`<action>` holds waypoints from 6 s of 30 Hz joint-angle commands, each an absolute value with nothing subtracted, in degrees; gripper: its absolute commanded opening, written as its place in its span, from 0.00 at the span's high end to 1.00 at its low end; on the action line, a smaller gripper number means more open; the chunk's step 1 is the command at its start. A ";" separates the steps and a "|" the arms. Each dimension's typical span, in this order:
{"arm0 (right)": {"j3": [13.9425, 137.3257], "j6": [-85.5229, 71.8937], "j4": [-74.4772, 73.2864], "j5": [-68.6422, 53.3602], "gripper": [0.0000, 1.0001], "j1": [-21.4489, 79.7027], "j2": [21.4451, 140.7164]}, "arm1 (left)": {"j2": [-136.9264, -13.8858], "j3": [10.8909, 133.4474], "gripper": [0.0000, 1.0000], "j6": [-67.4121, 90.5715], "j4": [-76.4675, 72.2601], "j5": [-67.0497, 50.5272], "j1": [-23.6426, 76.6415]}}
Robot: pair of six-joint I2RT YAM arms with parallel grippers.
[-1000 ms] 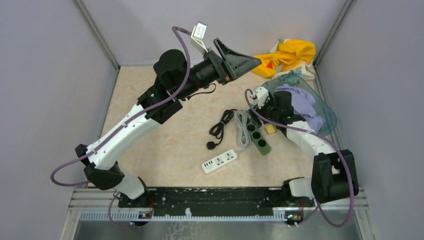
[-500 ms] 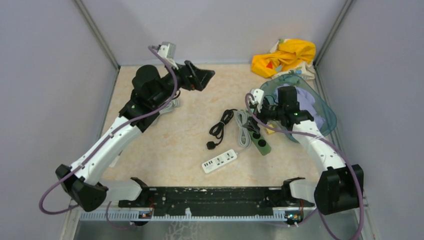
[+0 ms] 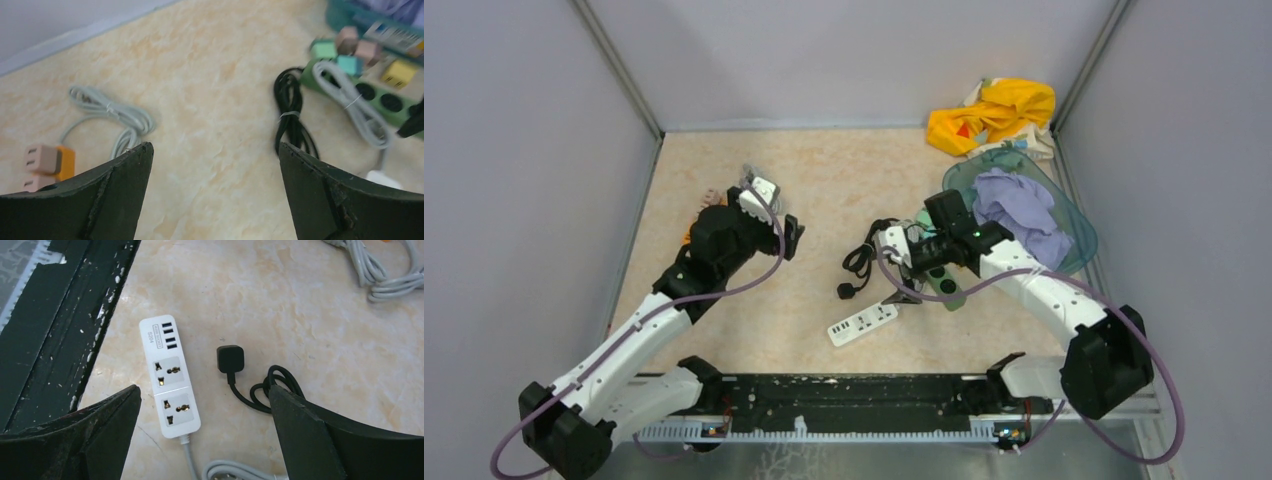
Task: Pull the plug off the socket
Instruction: Pick up the socket from the center of the board, then place the socket at the center of the board, then pick up the socket from the center of the board.
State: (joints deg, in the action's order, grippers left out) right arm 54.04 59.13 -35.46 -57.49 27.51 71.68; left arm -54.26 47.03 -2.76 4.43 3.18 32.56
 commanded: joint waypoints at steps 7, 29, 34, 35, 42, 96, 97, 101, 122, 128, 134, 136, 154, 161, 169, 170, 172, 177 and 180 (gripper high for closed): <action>50.61 56.26 -23.50 -42.19 0.01 37.73 77.45 | -48.29 38.32 0.00 -13.06 4.75 14.54 32.22; 51.59 61.63 -27.54 -28.14 0.22 52.59 91.21 | -51.32 37.98 0.00 -14.81 5.80 17.40 32.17; 52.92 60.79 -28.41 -27.38 0.56 52.81 93.27 | -51.05 37.88 0.00 -15.01 5.51 17.06 32.17; 53.12 60.52 -28.49 -27.38 0.64 52.82 93.29 | -51.00 37.88 0.00 -14.96 5.47 17.05 32.18; 57.80 55.68 -29.58 -32.23 1.00 50.14 89.55 | -50.57 37.71 0.00 -14.93 5.24 16.81 32.21; 104.08 23.83 -12.66 -10.70 0.47 21.91 127.52 | -50.87 37.27 0.00 -14.48 4.83 18.82 32.15; 104.09 23.44 -12.84 -11.22 0.42 21.84 127.00 | -50.96 37.31 0.00 -14.36 4.81 18.77 32.09; 103.76 21.96 -13.34 -13.49 0.34 21.75 123.86 | -51.15 37.27 0.00 -14.44 4.67 18.70 32.08; 84.76 21.91 -22.47 -43.17 0.28 21.01 92.19 | -51.56 37.27 0.00 -14.37 4.84 18.87 32.11; 76.66 23.33 -23.63 -48.74 0.27 20.70 83.29 | -51.63 37.27 0.00 -14.37 4.99 19.30 32.14; 67.41 24.50 -20.82 -53.37 0.25 20.13 75.86 | -51.68 37.18 0.00 -14.37 5.05 20.32 31.99; 63.35 23.97 -17.24 -54.63 0.23 19.68 73.48 | -51.81 37.11 0.00 -14.44 5.00 20.62 31.87; 53.10 23.36 -9.22 -60.72 0.23 19.07 71.11 | -55.13 41.41 0.05 -12.67 4.64 14.40 21.19; 53.24 24.38 -10.49 -61.20 0.23 19.07 70.33 | -63.76 49.67 0.00 -13.32 6.99 9.62 9.52; 53.27 24.96 -11.06 -62.22 0.23 19.07 69.98 | -81.76 60.78 0.00 -8.70 11.44 -1.51 -1.75; 53.19 25.00 -11.00 -62.25 0.23 19.07 69.96 | -84.00 61.79 0.00 -8.60 11.28 -1.46 -2.04; 53.09 24.96 -10.99 -62.23 0.23 19.07 69.92 | -88.76 64.51 0.00 -9.27 11.67 -1.17 -2.32; 52.84 25.05 -10.91 -62.18 0.23 19.07 70.15 | -98.51 71.38 0.00 -10.57 16.49 0.22 -2.88; 52.79 25.05 -10.88 -62.25 0.23 19.07 70.22 | -101.39 71.97 0.00 -10.99 15.95 1.24 -3.35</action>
State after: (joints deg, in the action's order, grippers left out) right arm 52.47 23.97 -12.23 -60.16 19.57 72.05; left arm -99.13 69.54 -10.11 13.82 1.30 -2.48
